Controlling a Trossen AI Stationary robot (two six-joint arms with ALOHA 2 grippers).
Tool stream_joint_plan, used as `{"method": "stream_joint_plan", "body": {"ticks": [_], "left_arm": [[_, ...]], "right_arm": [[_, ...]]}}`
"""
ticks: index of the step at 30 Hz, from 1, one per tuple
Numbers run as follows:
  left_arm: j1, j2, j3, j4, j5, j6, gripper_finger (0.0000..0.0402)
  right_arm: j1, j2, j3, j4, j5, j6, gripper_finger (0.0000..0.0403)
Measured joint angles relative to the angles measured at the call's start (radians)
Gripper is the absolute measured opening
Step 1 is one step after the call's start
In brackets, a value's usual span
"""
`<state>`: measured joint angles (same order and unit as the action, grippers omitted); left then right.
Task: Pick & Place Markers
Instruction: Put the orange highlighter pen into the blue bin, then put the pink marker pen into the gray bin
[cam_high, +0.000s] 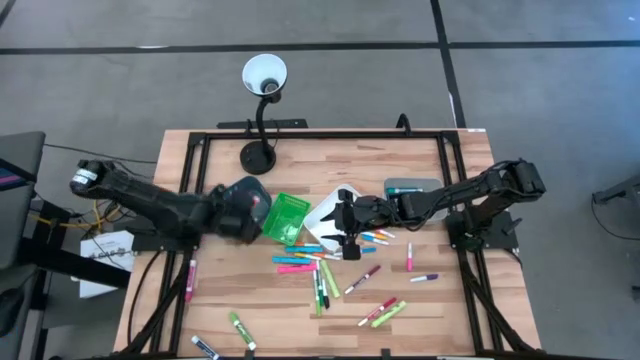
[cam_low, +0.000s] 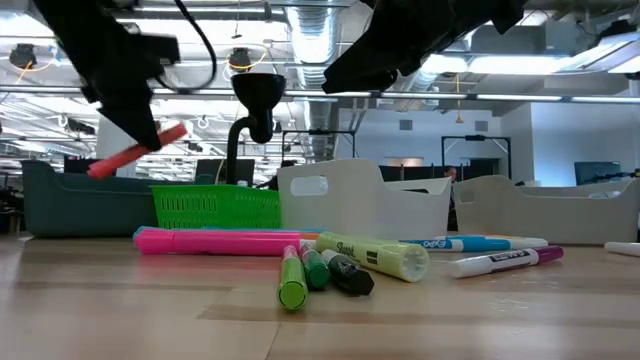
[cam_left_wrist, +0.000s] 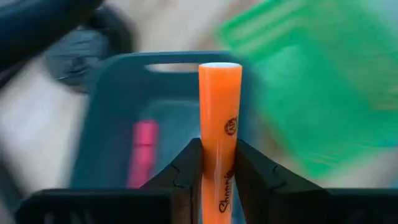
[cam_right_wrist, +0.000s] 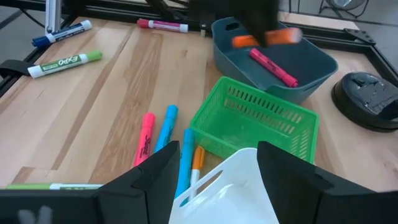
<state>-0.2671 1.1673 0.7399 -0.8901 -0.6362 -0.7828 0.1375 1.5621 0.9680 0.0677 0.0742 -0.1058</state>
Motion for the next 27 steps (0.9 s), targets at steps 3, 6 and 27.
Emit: {"method": "stream_joint_plan", "body": {"ticks": [3,6,27], "left_arm": [[0.149,0.007,-0.017,0.008,0.058,0.115,0.0074],[0.269,0.007,-0.044,0.011,0.153,0.203,0.0075],[0.403,-0.003,-0.047,0.072,0.358,0.353,0.0150]], "right_arm": [[0.000,0.000,0.000,0.000,0.000,0.000,0.0205],[0.000,0.000,0.000,-0.003,0.000,0.001,0.0205],[-0.001,0.000,0.000,-0.030,-0.005,0.000,0.0205]]}}
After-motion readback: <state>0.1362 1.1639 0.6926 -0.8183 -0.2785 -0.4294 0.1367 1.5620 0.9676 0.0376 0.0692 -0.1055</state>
